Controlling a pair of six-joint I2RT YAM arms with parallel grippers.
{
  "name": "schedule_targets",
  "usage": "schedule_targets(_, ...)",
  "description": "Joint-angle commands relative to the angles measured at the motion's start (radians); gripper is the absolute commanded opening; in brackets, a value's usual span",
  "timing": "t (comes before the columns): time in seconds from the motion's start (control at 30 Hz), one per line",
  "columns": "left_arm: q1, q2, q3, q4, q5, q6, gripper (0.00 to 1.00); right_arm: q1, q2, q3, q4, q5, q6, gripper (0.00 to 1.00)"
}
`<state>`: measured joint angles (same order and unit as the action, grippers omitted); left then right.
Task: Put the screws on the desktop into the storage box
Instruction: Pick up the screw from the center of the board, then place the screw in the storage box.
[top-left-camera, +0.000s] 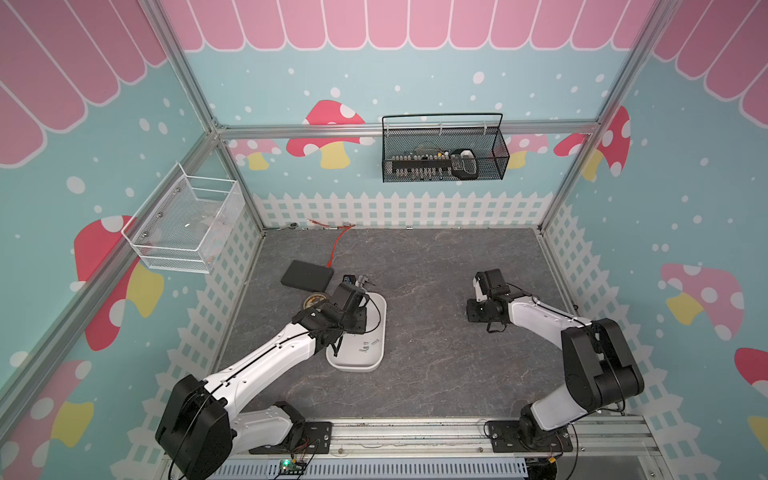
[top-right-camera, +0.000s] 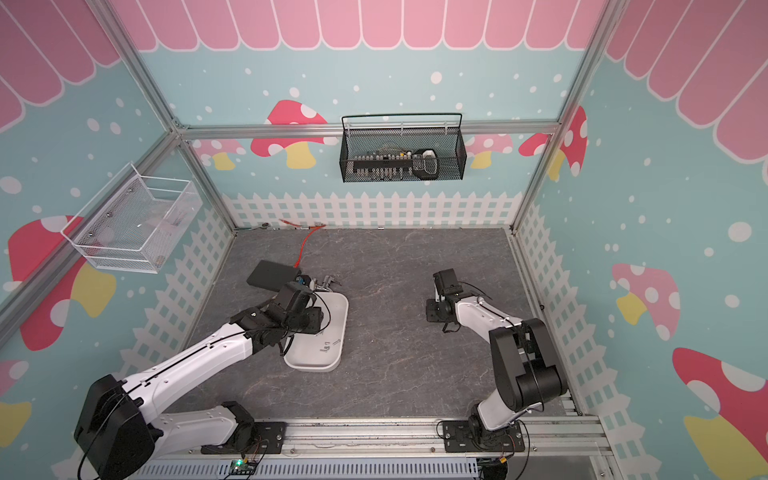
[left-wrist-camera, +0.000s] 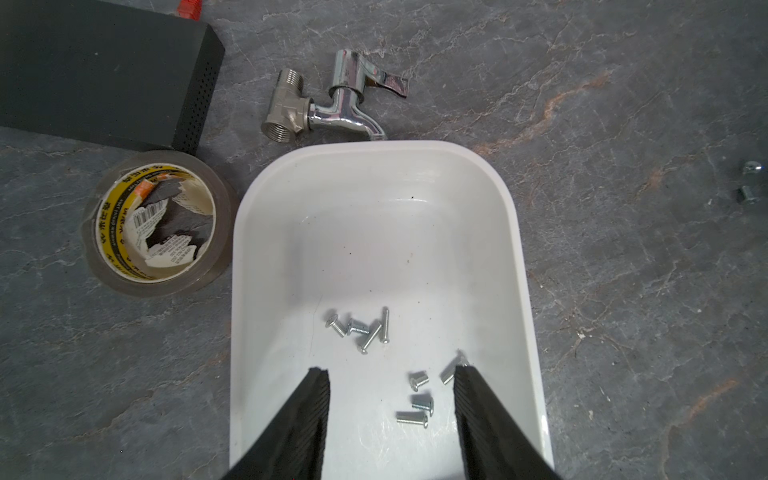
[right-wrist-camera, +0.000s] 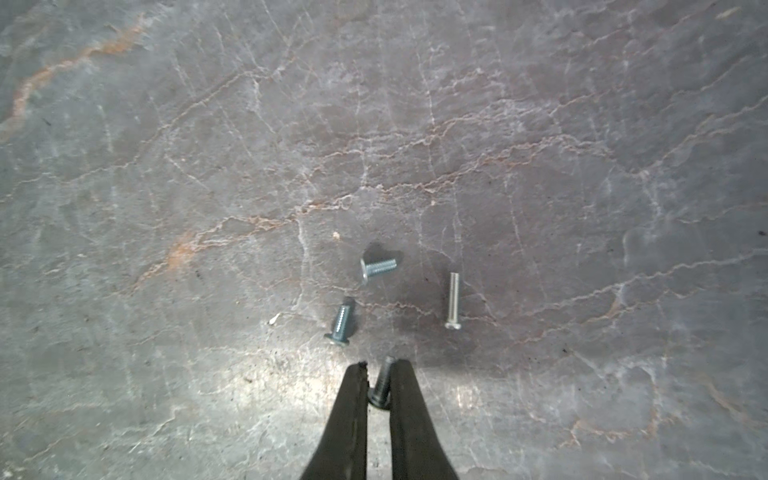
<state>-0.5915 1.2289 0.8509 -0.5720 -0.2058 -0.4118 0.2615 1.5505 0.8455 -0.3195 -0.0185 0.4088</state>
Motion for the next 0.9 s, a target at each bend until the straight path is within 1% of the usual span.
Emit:
schedule_targets(0.0, -0.006, 0.007, -0.009, -0.012, 0.006, 0.011, 0.52, -0.004, -0.053, -0.027, 0.012, -0.077, 0.001, 0.06)
schedule_targets(0.13, -0.005, 0.007, -0.009, -0.012, 0.004, 0.011, 0.52, -0.001, -0.100, -0.032, 0.024, -0.165, 0.002, 0.06)
schedule_targets(0.23, -0.005, 0.007, -0.009, -0.012, 0.003, 0.011, 0.52, 0.010, -0.148, -0.053, 0.069, -0.299, 0.026, 0.05)
schedule_targets(0.3, -0.005, 0.006, -0.007, -0.012, 0.001, 0.010, 0.52, 0.034, -0.183, -0.072, 0.122, -0.400, 0.062, 0.05)
schedule_targets(0.37, -0.006, 0.004, -0.007, -0.011, -0.001, 0.009, 0.52, 0.087, -0.204, -0.084, 0.178, -0.450, 0.114, 0.04)
schedule_targets(0.53, -0.005, -0.016, -0.007, -0.012, -0.008, 0.001, 0.52, 0.323, -0.157, -0.018, 0.274, -0.444, 0.209, 0.03)
schedule_targets(0.7, -0.004, -0.051, -0.006, -0.009, -0.026, -0.010, 0.53, 0.496, -0.045, 0.043, 0.426, -0.452, 0.313, 0.03)
schedule_targets(0.77, -0.005, -0.064, -0.006, -0.007, -0.029, -0.011, 0.53, 0.564, 0.032, 0.109, 0.428, -0.449, 0.311, 0.03)
schedule_targets(0.87, -0.004, -0.077, -0.006, -0.006, -0.035, -0.012, 0.53, 0.619, 0.138, 0.188, 0.409, -0.418, 0.304, 0.05)
